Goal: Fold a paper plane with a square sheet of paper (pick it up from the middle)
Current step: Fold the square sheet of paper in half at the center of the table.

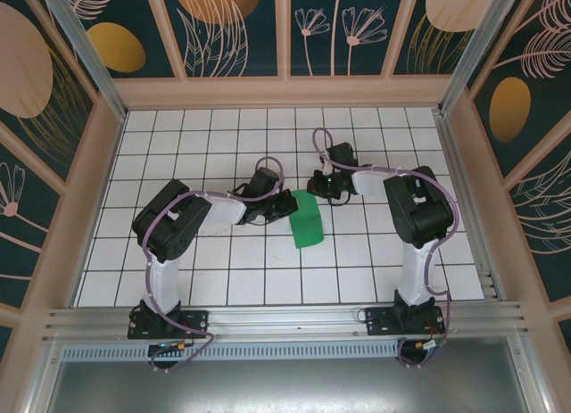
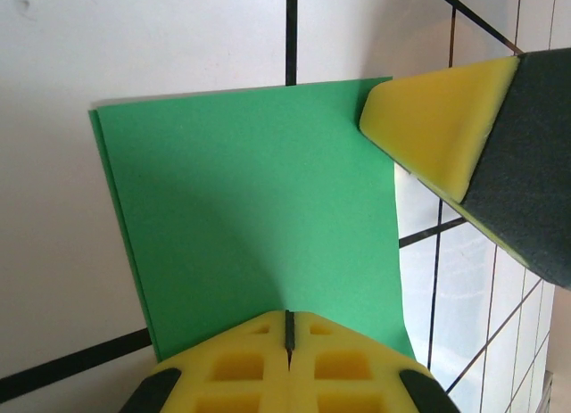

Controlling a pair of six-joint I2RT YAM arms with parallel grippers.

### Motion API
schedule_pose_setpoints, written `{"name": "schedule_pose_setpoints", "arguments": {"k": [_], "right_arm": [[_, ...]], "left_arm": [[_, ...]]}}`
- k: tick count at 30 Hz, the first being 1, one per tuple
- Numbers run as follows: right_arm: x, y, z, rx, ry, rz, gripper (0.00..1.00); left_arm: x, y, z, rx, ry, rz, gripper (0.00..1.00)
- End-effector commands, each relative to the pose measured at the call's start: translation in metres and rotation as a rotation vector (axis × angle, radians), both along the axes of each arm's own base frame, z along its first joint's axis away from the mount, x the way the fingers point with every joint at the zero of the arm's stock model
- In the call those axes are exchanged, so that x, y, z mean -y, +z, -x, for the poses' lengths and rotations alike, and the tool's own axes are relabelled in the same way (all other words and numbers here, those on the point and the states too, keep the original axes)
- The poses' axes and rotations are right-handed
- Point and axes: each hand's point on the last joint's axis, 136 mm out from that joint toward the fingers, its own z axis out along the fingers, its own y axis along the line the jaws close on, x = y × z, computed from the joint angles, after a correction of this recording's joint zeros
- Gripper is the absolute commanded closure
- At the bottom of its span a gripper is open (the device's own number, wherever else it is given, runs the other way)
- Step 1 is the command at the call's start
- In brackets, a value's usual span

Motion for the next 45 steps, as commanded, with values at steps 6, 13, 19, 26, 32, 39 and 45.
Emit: {"name": "schedule_pose_setpoints", "arguments": {"k": [6, 13, 19, 26, 32, 39, 45], "right_arm": [[0.051, 0.009, -0.033, 0.063, -0.193, 0.147, 1.00], [0.034, 0.046, 0.004, 0.104, -0.132, 0.046, 1.00], [0.008, 0.033, 0.071, -0.011, 0.032, -0.005, 1.00], [0.010, 0.023, 0.097, -0.051, 0.072, 0.005, 1.00], [0.001, 0.016, 0.101, -0.072, 0.102, -0.003, 1.00], [0.004, 0.004, 0.105, -0.101, 0.111, 0.026, 1.00], [0.019, -0.011, 0.123, -0.142, 0.128, 0.060, 1.00]], "left_arm": [[-0.112, -0.124, 0.090, -0.350, 0.052, -0.489, 1.00], [-0.110, -0.123, 0.088, -0.338, 0.051, -0.484, 1.00], [-0.111, -0.123, 0.087, -0.332, 0.051, -0.486, 1.00], [-0.112, -0.124, 0.085, -0.320, 0.049, -0.494, 1.00], [-0.111, -0.124, 0.085, -0.320, 0.047, -0.492, 1.00], [-0.111, -0.125, 0.086, -0.327, 0.046, -0.488, 1.00], [-0.115, -0.129, 0.089, -0.332, 0.051, -0.503, 1.00]]}}
